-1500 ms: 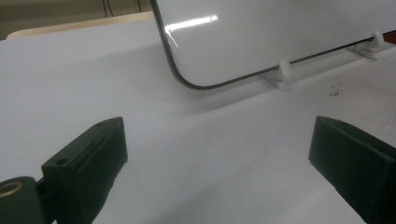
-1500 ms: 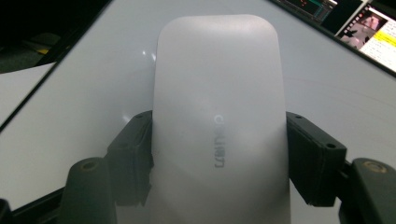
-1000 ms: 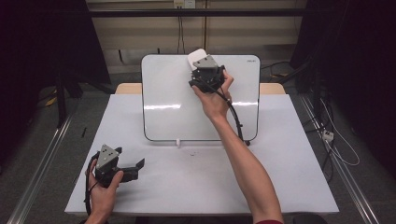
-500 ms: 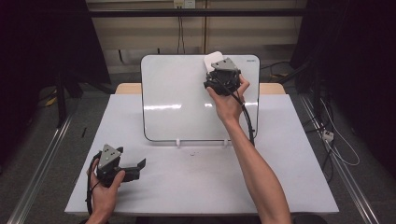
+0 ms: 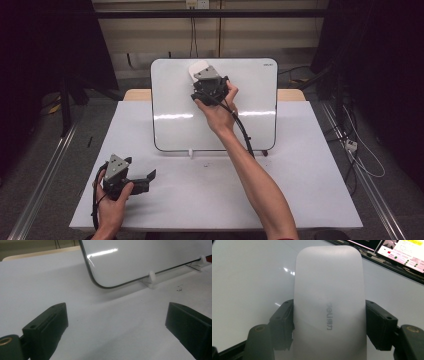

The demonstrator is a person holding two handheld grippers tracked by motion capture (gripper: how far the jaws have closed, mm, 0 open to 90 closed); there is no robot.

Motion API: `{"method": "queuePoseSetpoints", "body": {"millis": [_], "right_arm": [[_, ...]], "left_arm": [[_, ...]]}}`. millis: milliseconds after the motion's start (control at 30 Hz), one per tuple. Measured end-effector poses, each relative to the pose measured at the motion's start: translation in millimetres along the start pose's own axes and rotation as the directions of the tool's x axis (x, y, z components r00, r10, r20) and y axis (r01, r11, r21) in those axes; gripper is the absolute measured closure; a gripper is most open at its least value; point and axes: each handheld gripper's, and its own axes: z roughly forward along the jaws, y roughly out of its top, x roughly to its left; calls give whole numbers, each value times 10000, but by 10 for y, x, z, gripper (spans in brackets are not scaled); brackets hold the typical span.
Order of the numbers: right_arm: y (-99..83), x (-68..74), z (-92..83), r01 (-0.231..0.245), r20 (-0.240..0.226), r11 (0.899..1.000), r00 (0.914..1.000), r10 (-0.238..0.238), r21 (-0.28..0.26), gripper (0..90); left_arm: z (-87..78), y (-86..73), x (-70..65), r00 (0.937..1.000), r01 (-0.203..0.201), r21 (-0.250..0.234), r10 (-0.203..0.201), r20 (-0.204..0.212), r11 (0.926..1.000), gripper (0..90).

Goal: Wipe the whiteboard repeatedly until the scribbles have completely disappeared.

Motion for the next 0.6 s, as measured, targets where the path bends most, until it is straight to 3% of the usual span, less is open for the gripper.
{"method": "queuePoseSetpoints", "body": {"millis": [167, 333, 500, 600], "right_arm": [[52, 255, 45, 596, -249, 9982, 9979, -597, -38, 315], [57, 458, 57, 1310, -577, 9913, 9897, -1313, -82, 314], [56, 413, 40, 1307, -576, 9914, 9898, -1306, -17, 315], [49, 287, 31, 815, -365, 9966, 9960, -811, 96, 315]], "left_arm": [[8, 7, -2, 10000, -3, -4, 3, 44, 10000, 44], [14, 11, -3, 10000, -19, -18, 19, 82, 10000, 44], [3, 6, -4, 10000, -13, -31, 13, 58, 10000, 44], [3, 4, 7, 10000, -1, -9, 1, 38, 10000, 44]]}}
